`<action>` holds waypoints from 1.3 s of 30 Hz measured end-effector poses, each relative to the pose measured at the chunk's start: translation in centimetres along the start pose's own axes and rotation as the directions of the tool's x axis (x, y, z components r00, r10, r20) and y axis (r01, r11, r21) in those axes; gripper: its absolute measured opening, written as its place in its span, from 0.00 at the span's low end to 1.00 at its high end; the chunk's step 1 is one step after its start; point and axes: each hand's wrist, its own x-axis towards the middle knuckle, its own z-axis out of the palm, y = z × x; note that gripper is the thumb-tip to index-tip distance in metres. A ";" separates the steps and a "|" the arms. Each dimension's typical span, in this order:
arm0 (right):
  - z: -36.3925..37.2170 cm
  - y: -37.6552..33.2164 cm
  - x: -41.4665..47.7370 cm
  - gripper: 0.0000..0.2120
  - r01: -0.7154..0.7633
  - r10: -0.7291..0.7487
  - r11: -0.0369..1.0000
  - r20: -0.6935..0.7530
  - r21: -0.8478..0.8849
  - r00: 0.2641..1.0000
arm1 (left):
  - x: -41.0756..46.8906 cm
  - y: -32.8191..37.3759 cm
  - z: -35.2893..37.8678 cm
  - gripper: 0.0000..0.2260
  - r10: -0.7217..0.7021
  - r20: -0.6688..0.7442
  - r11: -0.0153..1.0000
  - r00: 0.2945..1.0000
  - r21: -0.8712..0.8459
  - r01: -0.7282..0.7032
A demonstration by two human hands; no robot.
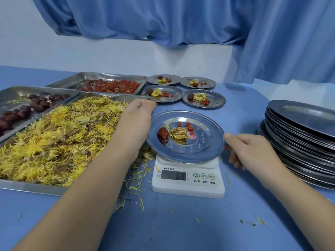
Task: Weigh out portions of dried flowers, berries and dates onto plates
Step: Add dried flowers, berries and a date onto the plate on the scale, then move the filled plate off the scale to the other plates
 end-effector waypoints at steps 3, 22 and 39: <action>0.1 -0.4 -0.3 0.15 -0.116 0.098 0.971 0.093 0.209 0.991 | -0.1 0.0 -0.1 0.07 -0.030 0.022 0.998 0.999 -0.050 0.031; -0.7 -4.1 2.8 0.04 -0.309 0.264 0.520 0.194 0.797 0.945 | 2.5 7.5 -1.3 0.11 0.024 0.202 0.862 0.979 -0.500 0.082; 0.3 -0.7 17.8 0.06 -0.186 0.677 0.414 -0.165 0.891 0.718 | 5.6 9.9 0.1 0.15 0.078 0.477 0.821 0.876 -0.530 0.215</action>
